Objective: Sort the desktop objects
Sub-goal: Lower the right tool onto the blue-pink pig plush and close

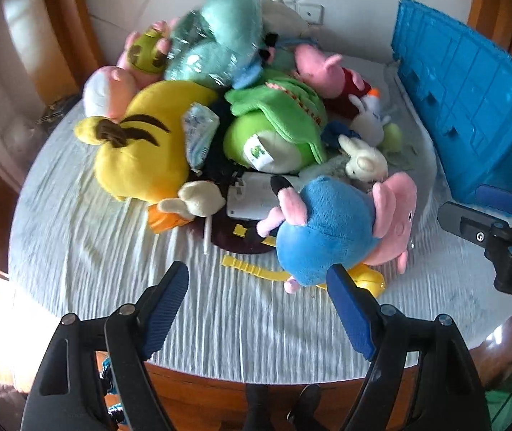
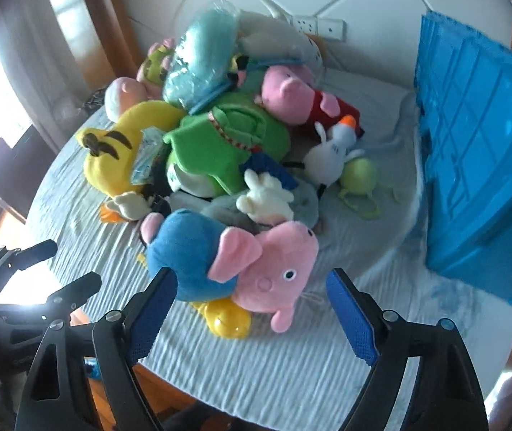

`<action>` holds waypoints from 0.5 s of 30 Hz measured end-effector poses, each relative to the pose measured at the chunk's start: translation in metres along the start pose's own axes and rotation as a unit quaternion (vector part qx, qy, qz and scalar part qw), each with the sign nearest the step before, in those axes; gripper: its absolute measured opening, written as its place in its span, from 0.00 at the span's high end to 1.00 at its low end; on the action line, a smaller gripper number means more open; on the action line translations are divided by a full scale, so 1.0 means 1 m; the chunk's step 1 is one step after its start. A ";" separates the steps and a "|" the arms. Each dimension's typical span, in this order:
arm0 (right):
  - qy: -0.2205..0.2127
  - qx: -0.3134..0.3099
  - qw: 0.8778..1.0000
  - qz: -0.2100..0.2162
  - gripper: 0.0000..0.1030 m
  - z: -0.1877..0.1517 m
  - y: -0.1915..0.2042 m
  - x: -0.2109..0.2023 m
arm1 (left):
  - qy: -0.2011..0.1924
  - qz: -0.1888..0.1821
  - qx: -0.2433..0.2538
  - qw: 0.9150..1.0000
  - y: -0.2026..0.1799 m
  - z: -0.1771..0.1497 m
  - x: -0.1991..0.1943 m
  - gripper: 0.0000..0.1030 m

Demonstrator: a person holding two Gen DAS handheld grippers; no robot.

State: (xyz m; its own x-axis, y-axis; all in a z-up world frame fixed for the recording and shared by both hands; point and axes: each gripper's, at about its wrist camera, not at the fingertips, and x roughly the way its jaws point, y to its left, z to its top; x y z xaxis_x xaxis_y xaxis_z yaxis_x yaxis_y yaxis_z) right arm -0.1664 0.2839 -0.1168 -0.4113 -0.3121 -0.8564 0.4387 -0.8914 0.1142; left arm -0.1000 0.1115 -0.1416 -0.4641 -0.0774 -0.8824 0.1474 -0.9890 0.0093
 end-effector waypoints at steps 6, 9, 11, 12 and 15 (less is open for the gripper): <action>0.013 0.035 0.999 -0.012 0.16 -0.016 -0.018 0.025 | 0.015 -0.019 0.027 0.999 -0.011 0.005 0.039 0.23; 0.023 0.047 0.999 -0.006 0.16 -0.023 -0.029 0.039 | 0.028 -0.024 0.020 0.999 -0.016 0.004 0.057 0.23; 0.032 0.048 0.998 -0.004 0.16 -0.026 -0.035 0.049 | 0.031 -0.026 0.018 0.999 -0.019 0.003 0.065 0.20; 0.034 0.049 0.998 0.000 0.16 -0.027 -0.038 0.053 | 0.030 -0.027 0.015 0.999 -0.020 0.003 0.068 0.19; 0.034 0.050 0.998 0.012 0.16 -0.030 -0.044 0.061 | 0.023 -0.028 0.008 0.999 -0.022 0.005 0.073 0.09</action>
State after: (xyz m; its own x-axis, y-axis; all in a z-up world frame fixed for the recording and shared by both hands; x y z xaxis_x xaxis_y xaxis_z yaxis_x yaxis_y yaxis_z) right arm -0.1868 0.3140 -0.1890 -0.3451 -0.3130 -0.8849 0.3633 -0.9138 0.1816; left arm -0.1410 0.1268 -0.2040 -0.4298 -0.0164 -0.9028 0.1081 -0.9936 -0.0334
